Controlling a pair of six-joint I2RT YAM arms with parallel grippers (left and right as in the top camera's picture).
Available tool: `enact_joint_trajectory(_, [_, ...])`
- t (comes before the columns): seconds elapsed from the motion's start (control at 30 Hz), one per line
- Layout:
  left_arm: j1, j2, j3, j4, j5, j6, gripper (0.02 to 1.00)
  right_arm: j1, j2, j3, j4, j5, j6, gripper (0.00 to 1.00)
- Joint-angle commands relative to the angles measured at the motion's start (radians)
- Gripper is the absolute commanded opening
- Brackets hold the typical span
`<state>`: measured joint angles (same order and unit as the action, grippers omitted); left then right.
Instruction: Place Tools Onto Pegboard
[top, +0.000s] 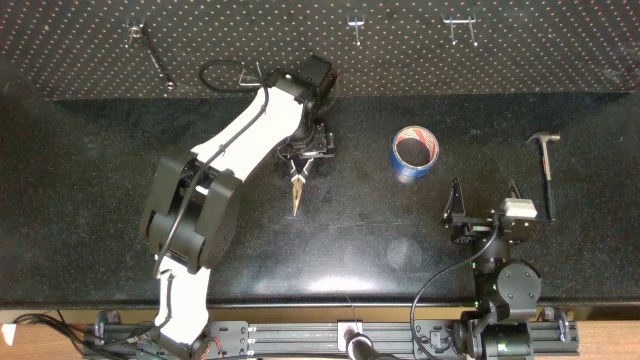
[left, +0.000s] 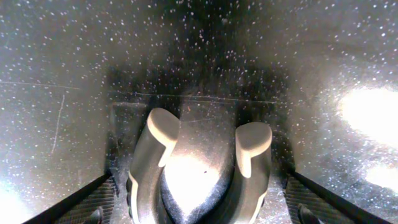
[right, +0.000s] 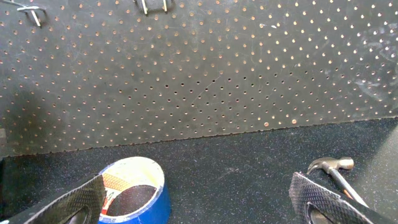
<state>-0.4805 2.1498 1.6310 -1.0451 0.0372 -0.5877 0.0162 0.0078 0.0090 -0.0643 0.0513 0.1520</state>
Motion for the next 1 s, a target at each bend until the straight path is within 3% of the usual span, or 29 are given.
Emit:
enact_joint_trajectory(0.03, [0.001, 0.000, -0.027, 0.010, 0.012, 0.001, 0.794, 0.008, -0.007, -0.005, -0.002, 0.009, -0.007, 0.972])
enact_joint_trajectory(0.17, [0.001, 0.000, -0.027, 0.010, 0.012, 0.001, 0.531, 0.008, -0.007, -0.005, -0.002, 0.009, -0.007, 0.976])
enact_joint_trajectory(0.33, [0.001, 0.000, -0.027, 0.010, 0.012, 0.001, 0.051, 0.008, -0.007, -0.005, -0.002, 0.009, -0.007, 0.976])
enact_joint_trajectory(0.57, [-0.020, -0.101, -0.027, 0.010, -0.002, 0.000, 0.029, 0.008, -0.007, -0.005, -0.002, 0.009, -0.007, 0.976])
enact_joint_trajectory(0.63, [-0.073, -0.270, -0.027, 0.010, -0.112, -0.011, 0.029, 0.008, -0.007, -0.005, -0.002, 0.009, -0.007, 0.974])
enact_joint_trajectory(0.73, [-0.177, -0.491, -0.027, -0.006, -0.350, -0.037, 0.031, 0.008, -0.007, -0.005, -0.002, 0.009, -0.007, 0.976])
enact_joint_trajectory(0.77, [-0.223, -0.590, -0.033, -0.028, -0.510, -0.037, 0.029, 0.008, -0.007, -0.005, -0.002, 0.009, -0.007, 0.974])
enact_joint_trajectory(0.8, [-0.240, -0.659, -0.057, -0.019, -0.615, -0.037, 0.029, 0.008, -0.007, -0.005, -0.002, 0.009, -0.007, 0.974])
enact_joint_trajectory(0.83, [-0.234, -0.769, -0.151, 0.077, -0.734, -0.036, 0.029, 0.008, -0.007, -0.005, -0.002, 0.009, -0.007, 0.976])
enact_joint_trajectory(0.87, [-0.200, -0.879, -0.296, 0.247, -0.782, -0.021, 0.027, 0.008, -0.007, -0.005, -0.002, 0.009, -0.007, 0.974])
enact_joint_trajectory(0.93, [-0.101, -1.067, -0.621, 0.668, -0.727, 0.072, 0.027, 0.008, -0.007, -0.005, -0.002, 0.009, -0.007, 0.974])
enact_joint_trajectory(1.0, [-0.057, -1.143, -0.793, 0.964, -0.691, 0.206, 0.029, 0.008, -0.007, -0.005, -0.002, 0.009, -0.007, 0.972])
